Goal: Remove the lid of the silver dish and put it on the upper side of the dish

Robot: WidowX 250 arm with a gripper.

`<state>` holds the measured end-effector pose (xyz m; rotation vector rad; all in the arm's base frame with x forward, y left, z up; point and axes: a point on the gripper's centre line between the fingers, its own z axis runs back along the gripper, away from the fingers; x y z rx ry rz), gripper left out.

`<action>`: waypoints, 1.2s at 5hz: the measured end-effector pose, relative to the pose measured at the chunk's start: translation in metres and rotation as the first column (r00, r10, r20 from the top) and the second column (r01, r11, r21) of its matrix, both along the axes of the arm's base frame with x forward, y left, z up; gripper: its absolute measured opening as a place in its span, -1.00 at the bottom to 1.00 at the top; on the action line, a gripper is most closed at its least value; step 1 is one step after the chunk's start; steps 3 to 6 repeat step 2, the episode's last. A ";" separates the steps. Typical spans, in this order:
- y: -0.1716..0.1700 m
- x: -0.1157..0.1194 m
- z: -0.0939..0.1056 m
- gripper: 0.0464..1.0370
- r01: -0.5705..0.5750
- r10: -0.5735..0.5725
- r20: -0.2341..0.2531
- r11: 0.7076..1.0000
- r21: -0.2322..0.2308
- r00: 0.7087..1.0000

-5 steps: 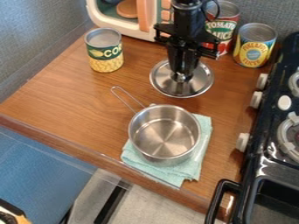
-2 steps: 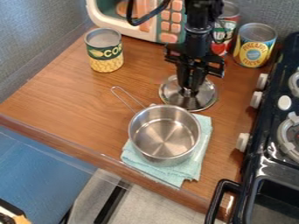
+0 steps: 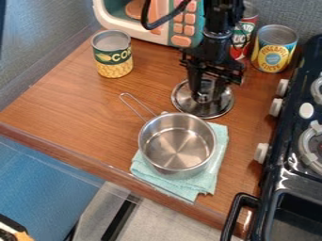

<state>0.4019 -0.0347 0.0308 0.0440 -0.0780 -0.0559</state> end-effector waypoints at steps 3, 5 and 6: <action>-0.001 -0.008 0.038 0.95 0.011 -0.009 0.056 1.000 -0.026 0.998; -0.001 -0.008 0.038 0.95 0.011 -0.009 0.056 1.000 -0.026 0.998; -0.001 -0.008 0.038 0.95 0.011 -0.009 0.056 1.000 -0.026 0.998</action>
